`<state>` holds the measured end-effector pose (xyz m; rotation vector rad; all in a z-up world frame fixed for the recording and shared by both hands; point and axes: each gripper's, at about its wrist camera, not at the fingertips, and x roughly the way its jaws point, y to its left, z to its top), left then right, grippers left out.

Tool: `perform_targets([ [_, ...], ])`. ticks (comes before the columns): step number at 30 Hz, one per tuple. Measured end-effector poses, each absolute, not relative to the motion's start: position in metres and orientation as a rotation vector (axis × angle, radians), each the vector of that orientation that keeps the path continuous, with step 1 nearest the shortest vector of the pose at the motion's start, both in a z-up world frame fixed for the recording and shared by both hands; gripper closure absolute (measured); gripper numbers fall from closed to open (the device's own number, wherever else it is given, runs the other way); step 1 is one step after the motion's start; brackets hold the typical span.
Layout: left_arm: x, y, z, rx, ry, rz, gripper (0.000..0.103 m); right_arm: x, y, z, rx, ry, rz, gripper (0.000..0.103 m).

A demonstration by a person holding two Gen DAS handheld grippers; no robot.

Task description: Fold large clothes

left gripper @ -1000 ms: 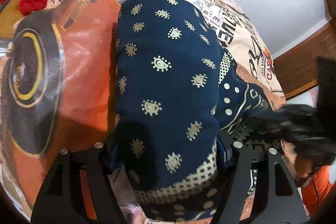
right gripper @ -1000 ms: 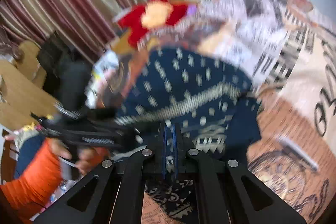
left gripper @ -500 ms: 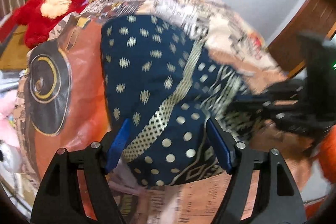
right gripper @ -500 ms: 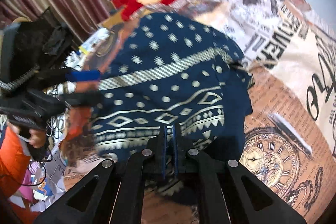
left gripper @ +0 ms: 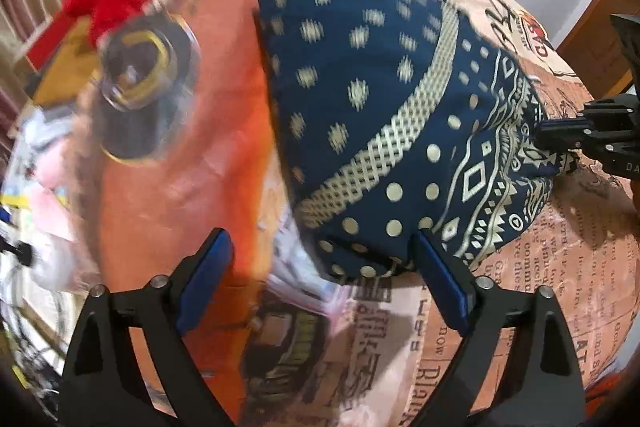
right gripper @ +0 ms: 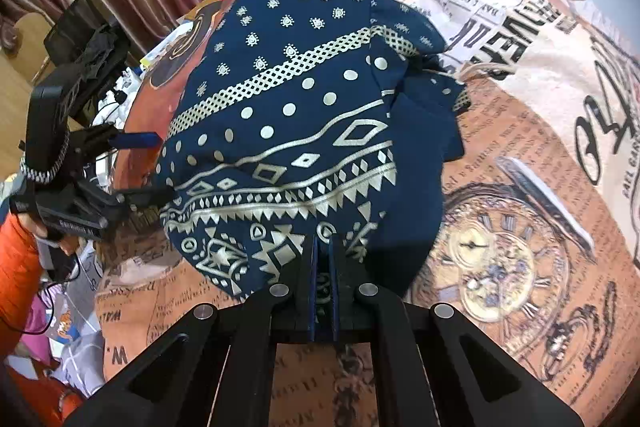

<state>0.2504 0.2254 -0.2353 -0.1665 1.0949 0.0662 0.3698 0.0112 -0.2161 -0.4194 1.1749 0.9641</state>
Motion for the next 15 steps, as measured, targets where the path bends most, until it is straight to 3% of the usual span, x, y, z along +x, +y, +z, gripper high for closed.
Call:
perform_targets([
  [7, 0.269, 0.240, -0.167, -0.186, 0.882, 0.163, 0.013, 0.363, 0.017, -0.175, -0.438, 1.068, 0.972, 0.101],
  [15, 0.346, 0.266, -0.185, -0.253, 0.921, 0.247, 0.013, 0.388, 0.066, -0.151, -0.403, 0.916, 0.932, 0.101],
])
